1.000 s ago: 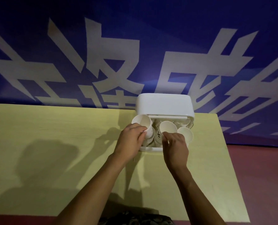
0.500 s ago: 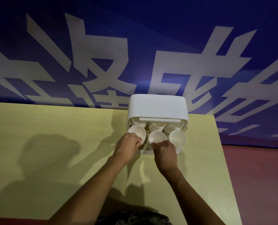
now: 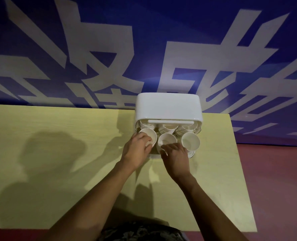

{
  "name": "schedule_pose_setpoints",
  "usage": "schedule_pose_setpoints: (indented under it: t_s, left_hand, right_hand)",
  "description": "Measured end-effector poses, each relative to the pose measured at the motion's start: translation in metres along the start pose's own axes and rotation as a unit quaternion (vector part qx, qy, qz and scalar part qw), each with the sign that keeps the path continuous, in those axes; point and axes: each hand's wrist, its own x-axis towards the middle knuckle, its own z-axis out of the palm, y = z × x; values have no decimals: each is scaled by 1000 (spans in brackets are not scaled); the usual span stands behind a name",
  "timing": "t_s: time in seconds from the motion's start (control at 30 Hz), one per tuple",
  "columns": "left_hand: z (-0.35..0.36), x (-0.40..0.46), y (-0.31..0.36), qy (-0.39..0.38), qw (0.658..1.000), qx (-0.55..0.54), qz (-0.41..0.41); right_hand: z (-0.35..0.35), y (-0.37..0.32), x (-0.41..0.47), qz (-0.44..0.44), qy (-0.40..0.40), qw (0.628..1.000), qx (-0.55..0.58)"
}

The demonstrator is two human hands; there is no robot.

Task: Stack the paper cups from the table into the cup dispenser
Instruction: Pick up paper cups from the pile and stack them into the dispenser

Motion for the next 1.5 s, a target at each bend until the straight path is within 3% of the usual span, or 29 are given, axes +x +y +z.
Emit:
schedule_pose_setpoints:
  t_s: [0.1,0.2,0.27,0.33,0.37,0.43,0.53,0.83,0.93,1.03,1.1,1.17,1.4,1.43,1.5]
  left_hand:
    - [-12,-2,2,90,995,-43,-28]
    - [-13,0,1,101,969,-153,-165]
    - [-12,3,2,37,907,-309,-285]
    - [-10,2,7,-34,791,-490,-365]
    - [-10,2,10,-49,750,-539,-379]
    - [-7,2,11,-41,720,-575,-386]
    - [-2,1,13,-16,694,-604,-392]
    - [14,14,19,42,684,-588,-430]
    - [15,12,18,28,678,-586,-443]
    - [14,12,18,31,672,-595,-439]
    - [12,13,18,38,675,-595,-434]
    - [12,15,18,45,684,-588,-430]
    - [15,17,14,35,713,-553,-430]
    - [15,16,14,25,730,-533,-427]
    - [12,15,15,22,801,-429,-418]
  right_hand:
    - [-13,-4,-3,39,78,993,76]
    - [-19,0,-12,182,173,955,157]
    - [-17,11,-15,287,189,913,219]
    - [-15,22,-17,374,152,868,289]
    - [-14,26,-16,397,131,849,323]
    - [-14,30,-13,415,94,807,410]
    - [-16,32,-7,424,71,707,561]
    - [-17,44,15,417,16,679,604]
    - [-18,39,11,487,-21,625,609]
    - [-13,29,4,489,-102,574,648]
    - [-7,22,5,481,-99,520,699]
    - [-3,18,11,476,-72,488,728]
    - [1,12,30,459,-49,516,722]
    - [0,12,30,466,-55,527,709]
    - [-9,11,27,483,-76,570,661]
